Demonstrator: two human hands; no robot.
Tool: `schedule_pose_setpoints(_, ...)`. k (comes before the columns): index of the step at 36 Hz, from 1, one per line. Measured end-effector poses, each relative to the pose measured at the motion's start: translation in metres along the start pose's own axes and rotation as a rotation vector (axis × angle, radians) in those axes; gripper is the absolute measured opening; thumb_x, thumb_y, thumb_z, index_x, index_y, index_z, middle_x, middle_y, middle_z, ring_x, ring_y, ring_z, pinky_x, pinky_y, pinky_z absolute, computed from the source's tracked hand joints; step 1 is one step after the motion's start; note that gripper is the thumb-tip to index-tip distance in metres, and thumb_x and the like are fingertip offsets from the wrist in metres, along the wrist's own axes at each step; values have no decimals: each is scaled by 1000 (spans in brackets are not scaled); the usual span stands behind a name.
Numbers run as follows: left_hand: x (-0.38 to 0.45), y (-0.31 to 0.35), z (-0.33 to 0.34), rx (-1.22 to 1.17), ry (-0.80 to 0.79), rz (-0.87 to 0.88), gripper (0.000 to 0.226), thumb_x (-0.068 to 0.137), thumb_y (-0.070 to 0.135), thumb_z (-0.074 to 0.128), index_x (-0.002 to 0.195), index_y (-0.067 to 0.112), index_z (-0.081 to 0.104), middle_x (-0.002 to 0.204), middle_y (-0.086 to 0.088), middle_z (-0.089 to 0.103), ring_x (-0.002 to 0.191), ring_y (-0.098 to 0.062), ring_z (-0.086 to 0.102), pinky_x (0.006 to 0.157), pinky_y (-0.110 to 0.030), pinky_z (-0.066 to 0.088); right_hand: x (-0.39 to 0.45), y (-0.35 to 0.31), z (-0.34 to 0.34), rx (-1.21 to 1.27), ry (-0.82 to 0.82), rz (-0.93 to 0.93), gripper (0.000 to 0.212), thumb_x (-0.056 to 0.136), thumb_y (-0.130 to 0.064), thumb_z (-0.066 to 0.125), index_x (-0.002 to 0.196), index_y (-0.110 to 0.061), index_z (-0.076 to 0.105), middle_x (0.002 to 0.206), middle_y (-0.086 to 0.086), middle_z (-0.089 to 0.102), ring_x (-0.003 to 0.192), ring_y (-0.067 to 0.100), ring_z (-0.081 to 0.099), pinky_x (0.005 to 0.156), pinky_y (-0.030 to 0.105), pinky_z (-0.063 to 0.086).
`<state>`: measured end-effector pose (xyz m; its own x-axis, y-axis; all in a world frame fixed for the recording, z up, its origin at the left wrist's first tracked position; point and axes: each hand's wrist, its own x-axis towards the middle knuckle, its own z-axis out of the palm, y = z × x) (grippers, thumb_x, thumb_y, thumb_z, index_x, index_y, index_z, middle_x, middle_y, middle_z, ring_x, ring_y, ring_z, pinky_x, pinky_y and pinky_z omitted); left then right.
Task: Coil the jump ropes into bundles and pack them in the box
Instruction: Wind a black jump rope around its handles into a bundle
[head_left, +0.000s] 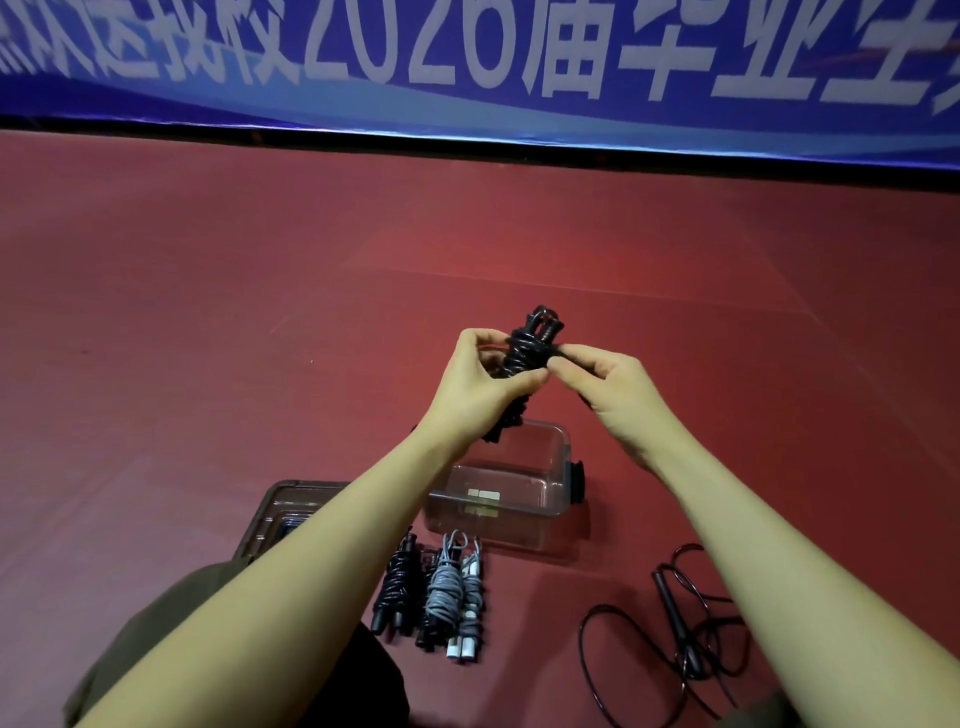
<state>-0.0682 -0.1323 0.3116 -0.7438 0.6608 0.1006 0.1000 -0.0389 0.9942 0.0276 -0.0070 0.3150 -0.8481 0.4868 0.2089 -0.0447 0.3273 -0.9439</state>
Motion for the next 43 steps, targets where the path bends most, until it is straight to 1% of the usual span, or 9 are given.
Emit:
schedule_pose_setpoints(4, 2, -5, 7, 190, -22, 98, 40, 87, 20, 68, 114, 17, 39, 101, -2, 62, 73, -16, 62, 71, -45, 57, 1, 2, 1, 71, 95, 13, 7, 87, -14, 66, 90, -16, 71, 76, -15, 67, 69, -9, 57, 70, 8, 41)
schedule_pose_setpoints(9, 1, -11, 19, 497, 64, 277, 52, 96, 23, 52, 142, 15, 29, 130, -6, 40, 118, -21, 38, 102, -38, 35, 3, -2, 6, 126, 191, -2, 9, 81, -11, 71, 75, -17, 70, 72, -10, 67, 67, -8, 57, 70, 7, 42)
schedule_pose_setpoints(15, 0, -8, 28, 579, 121, 330, 81, 93, 14, 47, 151, 22, -8, 127, -7, 40, 108, -23, 32, 86, -34, 32, 3, -10, 10, 124, 205, -37, 3, 79, -8, 73, 77, -8, 71, 72, -5, 67, 67, -4, 57, 70, 9, 43)
schedule_pose_setpoints(21, 11, -9, 21, 779, 249, 323, 60, 80, 15, 64, 133, 18, 37, 113, -7, 52, 98, -31, 50, 73, -41, 46, 2, -12, 7, -51, 108, -105, 13, 84, -9, 68, 81, -21, 73, 78, -9, 71, 76, -3, 62, 82, 18, 48)
schedule_pose_setpoints(24, 12, -8, 19, 723, 293, 309, 40, 79, 6, 59, 117, 8, 44, 108, -10, 53, 91, -29, 53, 67, -34, 40, 4, -7, 7, -220, 113, -120, 10, 82, -37, 64, 81, -39, 74, 85, -14, 73, 97, 16, 64, 99, 47, 42)
schedule_pose_setpoints(27, 12, -6, 18, 570, 275, 272, 34, 75, 6, 63, 104, 9, 45, 103, -8, 55, 88, -25, 54, 65, -30, 40, 3, -9, 8, -287, 146, -130, 13, 76, -55, 55, 79, -53, 68, 84, -22, 70, 103, 28, 58, 96, 52, 41)
schedule_pose_setpoints(30, 12, -4, 18, 454, 216, 212, 35, 71, 9, 69, 97, 14, 46, 102, -5, 54, 87, -19, 56, 62, -19, 40, 5, -8, 5, -196, 203, -114, 14, 79, -46, 65, 76, -32, 68, 77, -13, 69, 90, 17, 61, 93, 45, 45)
schedule_pose_setpoints(36, 9, -3, 25, 257, 51, 90, 35, 74, 14, 67, 91, 27, 40, 104, 6, 35, 90, -33, 59, 73, -45, 56, 6, -11, 2, 69, 110, -46, 11, 90, -17, 62, 98, -15, 69, 86, -6, 69, 71, -11, 58, 67, 5, 40)
schedule_pose_setpoints(43, 9, -5, 28, 292, 116, 276, 52, 79, 18, 74, 113, 24, 34, 115, -7, 45, 100, -22, 54, 79, -28, 48, 6, -12, 4, 194, 201, -54, 6, 87, -9, 64, 89, -9, 70, 80, -4, 68, 69, -9, 60, 66, 4, 41)
